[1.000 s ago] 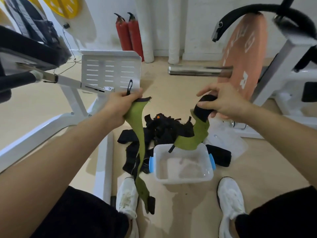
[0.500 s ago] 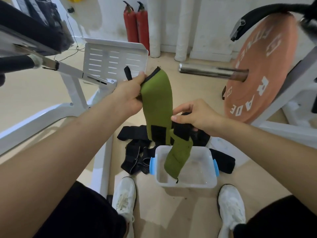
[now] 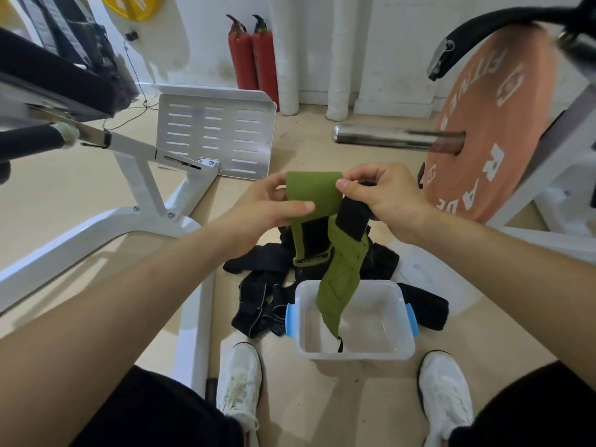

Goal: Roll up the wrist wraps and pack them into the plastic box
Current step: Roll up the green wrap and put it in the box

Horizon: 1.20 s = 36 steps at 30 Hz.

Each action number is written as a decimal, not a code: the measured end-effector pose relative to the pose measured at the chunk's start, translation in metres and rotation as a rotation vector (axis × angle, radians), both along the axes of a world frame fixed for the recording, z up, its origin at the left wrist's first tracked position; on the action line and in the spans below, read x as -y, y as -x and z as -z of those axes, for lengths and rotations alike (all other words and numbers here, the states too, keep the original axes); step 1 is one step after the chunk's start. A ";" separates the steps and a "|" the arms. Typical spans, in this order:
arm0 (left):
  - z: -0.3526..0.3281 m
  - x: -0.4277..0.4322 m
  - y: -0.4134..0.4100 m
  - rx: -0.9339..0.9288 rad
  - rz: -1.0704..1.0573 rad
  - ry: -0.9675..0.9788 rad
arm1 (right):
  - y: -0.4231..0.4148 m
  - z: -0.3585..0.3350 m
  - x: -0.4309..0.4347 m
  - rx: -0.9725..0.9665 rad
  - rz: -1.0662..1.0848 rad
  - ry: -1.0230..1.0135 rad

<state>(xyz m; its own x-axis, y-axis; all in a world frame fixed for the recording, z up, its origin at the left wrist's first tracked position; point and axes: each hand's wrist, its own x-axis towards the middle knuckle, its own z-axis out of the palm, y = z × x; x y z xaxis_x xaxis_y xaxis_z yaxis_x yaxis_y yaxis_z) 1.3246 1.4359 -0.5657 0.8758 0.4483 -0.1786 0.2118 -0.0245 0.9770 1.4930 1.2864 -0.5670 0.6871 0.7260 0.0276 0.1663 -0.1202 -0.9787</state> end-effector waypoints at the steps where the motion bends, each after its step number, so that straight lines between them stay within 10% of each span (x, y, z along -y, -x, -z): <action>1: 0.002 0.002 -0.001 0.012 -0.011 -0.043 | -0.001 0.000 0.000 -0.014 0.027 -0.007; 9: 0.020 0.017 -0.010 -0.024 0.067 -0.282 | -0.006 -0.021 0.005 -0.311 0.021 -0.166; 20: -0.001 0.022 -0.013 0.200 -0.222 -0.253 | -0.014 -0.021 0.040 0.298 -0.150 0.048; 36: -0.014 0.036 -0.003 0.221 0.114 -0.137 | 0.006 -0.028 0.041 0.127 -0.054 -0.210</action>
